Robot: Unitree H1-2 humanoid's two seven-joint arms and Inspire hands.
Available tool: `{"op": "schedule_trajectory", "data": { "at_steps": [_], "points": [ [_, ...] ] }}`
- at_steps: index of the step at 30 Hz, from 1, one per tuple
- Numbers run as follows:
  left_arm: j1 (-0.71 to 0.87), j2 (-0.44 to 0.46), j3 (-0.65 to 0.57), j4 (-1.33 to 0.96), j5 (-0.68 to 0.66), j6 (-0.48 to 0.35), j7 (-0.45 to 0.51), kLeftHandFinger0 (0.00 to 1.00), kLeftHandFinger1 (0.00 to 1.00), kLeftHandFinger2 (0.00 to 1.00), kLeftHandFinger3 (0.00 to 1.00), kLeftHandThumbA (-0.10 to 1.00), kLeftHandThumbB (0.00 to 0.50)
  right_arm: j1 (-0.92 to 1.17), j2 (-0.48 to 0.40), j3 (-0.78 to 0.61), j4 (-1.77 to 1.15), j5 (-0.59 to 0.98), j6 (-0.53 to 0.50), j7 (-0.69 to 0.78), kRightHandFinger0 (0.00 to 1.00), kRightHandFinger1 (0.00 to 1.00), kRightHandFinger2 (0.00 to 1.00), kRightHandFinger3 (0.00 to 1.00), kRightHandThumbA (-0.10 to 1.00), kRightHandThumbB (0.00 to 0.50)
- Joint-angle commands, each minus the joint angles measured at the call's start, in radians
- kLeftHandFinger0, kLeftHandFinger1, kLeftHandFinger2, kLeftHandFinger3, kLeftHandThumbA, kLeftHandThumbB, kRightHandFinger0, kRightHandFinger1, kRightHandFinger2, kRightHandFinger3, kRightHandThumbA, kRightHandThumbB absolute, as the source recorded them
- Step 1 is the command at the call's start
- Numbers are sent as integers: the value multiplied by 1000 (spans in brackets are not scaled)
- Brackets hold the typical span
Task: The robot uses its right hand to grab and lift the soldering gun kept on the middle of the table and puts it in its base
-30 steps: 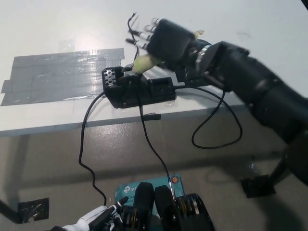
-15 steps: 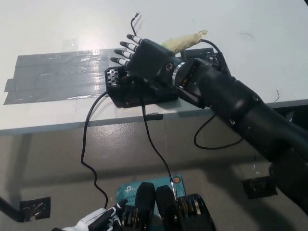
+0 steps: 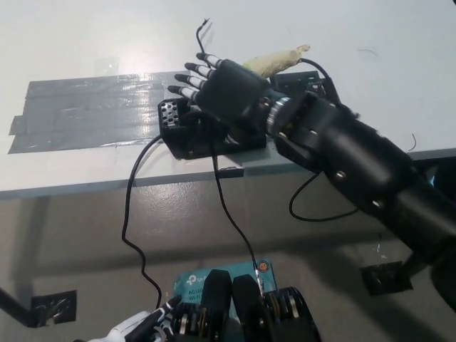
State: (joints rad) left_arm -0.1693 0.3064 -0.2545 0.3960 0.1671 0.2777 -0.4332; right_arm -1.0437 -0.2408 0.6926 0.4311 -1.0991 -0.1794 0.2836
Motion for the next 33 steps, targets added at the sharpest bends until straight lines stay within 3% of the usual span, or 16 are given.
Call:
{"op": "schedule_trajectory", "data": {
  "at_steps": [1, 6, 8, 9, 10, 11, 14, 17, 19, 21, 23, 25, 30, 31, 33],
  "points": [
    [18, 53, 27, 31, -16, -68, 4, 0, 0, 0, 293, 1000, 500, 86, -340, -309, -1018, 249, 283, 509, 1000, 1000, 1000, 1000, 851, 500],
    [34, 73, 34, 34, -18, -82, 0, 0, 0, 6, 276, 1000, 500, 289, -464, -467, -1337, 301, 386, 476, 1000, 1000, 1000, 1000, 810, 500],
    [34, 79, 23, 24, -1, -73, 3, 0, 0, 0, 242, 1000, 500, 577, -554, -681, -1381, 380, 272, 311, 1000, 1000, 1000, 1000, 792, 500],
    [36, 87, 18, 19, 4, -77, -2, 0, 0, 0, 231, 1000, 500, 705, -564, -771, -1381, 411, 234, 264, 1000, 1000, 1000, 1000, 692, 500],
    [36, 88, 19, 23, 2, -81, -2, 0, 0, 0, 229, 1000, 500, 711, -564, -774, -1381, 413, 232, 263, 1000, 1000, 1000, 1000, 686, 500],
    [33, 95, 4, 25, 13, -87, -12, 0, 0, 32, 275, 1000, 500, 1002, -554, -966, -1381, 471, 166, 142, 1000, 1000, 1000, 1000, 550, 500],
    [48, 96, 16, 20, 6, -76, -5, 0, 0, 31, 307, 1000, 500, 1332, -460, -1116, -1381, 432, 175, 17, 1000, 1000, 1000, 1000, 618, 486],
    [50, 100, 21, 47, -5, -98, -9, 0, 0, 32, 326, 1000, 500, 1539, -347, -1183, -1142, 463, -31, -225, 1000, 1000, 1000, 1000, 616, 405],
    [53, 98, 30, 63, -14, -112, -4, 0, 0, 30, 347, 1000, 500, 1593, -306, -1170, -964, 492, -151, -340, 1000, 1000, 1000, 1000, 505, 367],
    [46, 98, 37, 82, -23, -118, -5, 0, 0, 24, 369, 1000, 500, 1596, -289, -1154, -879, 477, -203, -395, 1000, 1000, 1000, 1000, 498, 349],
    [55, 96, 49, 85, -35, -115, -1, 0, 0, 34, 369, 1000, 500, 1594, -255, -1133, -717, 470, -241, -454, 1000, 1000, 1000, 1000, 568, 304],
    [63, 99, 52, 87, -34, -116, 4, 0, 0, 52, 402, 1000, 500, 1571, -246, -1121, -630, 505, -281, -458, 1000, 1000, 1000, 1000, 550, 276],
    [52, 109, 61, 125, -43, -149, -5, 0, 0, 79, 386, 1000, 500, 1493, -191, -1101, -429, 629, -280, -383, 1000, 1000, 1000, 1000, 487, 260],
    [47, 106, 71, 152, -56, -167, -8, 0, 0, 82, 365, 1000, 500, 1457, -158, -1095, -344, 702, -241, -321, 1000, 1000, 1000, 1000, 498, 242],
    [52, 108, 81, 163, -58, -171, -2, 0, 0, 94, 380, 1000, 500, 1452, -157, -1080, -321, 707, -197, -258, 1000, 1000, 1000, 1000, 541, 260]
  ]
}}
